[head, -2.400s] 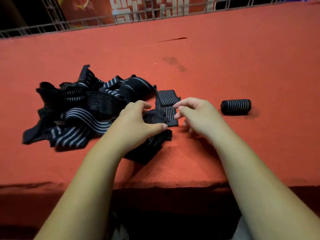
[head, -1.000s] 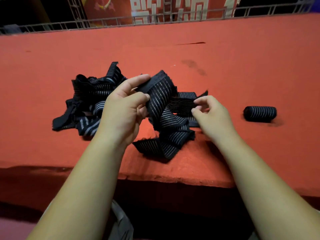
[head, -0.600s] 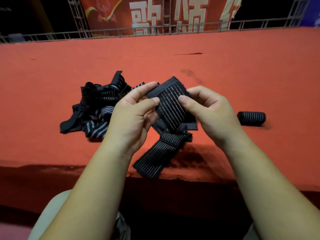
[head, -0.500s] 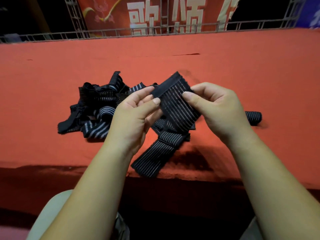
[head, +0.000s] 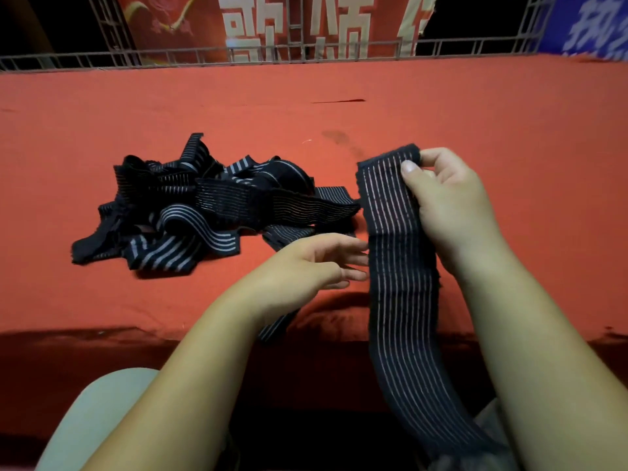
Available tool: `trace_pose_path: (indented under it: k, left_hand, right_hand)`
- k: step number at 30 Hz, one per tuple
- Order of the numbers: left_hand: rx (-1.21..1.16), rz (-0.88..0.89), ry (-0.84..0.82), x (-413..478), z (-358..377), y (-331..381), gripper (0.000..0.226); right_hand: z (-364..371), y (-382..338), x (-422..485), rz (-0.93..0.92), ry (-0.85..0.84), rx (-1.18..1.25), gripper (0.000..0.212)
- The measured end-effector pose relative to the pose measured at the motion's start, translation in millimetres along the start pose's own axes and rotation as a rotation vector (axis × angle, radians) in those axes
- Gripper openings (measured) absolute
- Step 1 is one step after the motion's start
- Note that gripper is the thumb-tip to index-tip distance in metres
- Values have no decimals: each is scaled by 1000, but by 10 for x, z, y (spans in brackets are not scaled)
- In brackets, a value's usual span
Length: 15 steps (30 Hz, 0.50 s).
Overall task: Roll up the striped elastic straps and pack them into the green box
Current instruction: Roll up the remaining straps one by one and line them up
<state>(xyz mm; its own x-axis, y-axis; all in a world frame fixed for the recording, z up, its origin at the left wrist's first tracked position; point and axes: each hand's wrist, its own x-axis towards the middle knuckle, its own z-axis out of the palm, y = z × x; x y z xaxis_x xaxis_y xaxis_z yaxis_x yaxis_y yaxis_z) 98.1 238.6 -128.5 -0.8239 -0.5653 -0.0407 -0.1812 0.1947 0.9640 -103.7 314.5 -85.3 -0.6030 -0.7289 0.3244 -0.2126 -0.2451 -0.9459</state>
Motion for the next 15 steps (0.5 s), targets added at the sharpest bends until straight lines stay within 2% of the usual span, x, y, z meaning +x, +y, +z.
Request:
trace_pose_path:
  k: [2,4,7,9,11,12,15]
  left_hand:
    - [-47,-51,32,60,100,-16,55]
    - [61,-49,147,135,102,-100,50]
    - [556,-12,366,216,-66,-197,33]
    - [853,-82,380,220,-150,-235,52]
    - [892,-205,341,220,-178,-276,75]
    - [880,-232,344,237,-178,-324,78]
    - [815,-150,445,296,-187,-445,61]
  right_hand:
    - [-74,150,28,38,7,-14,13]
    - [-127,266,31,68,5,-14,18]
    - [-188,387,17,120,23,-38,19]
    - [-215,458,15,158,23,-98,14]
    - [-210,488,10,195,4,-125,13]
    - [-197,494,6,211,-11,-128,13]
    - [-150,514,-8,242,-42,-210,18]
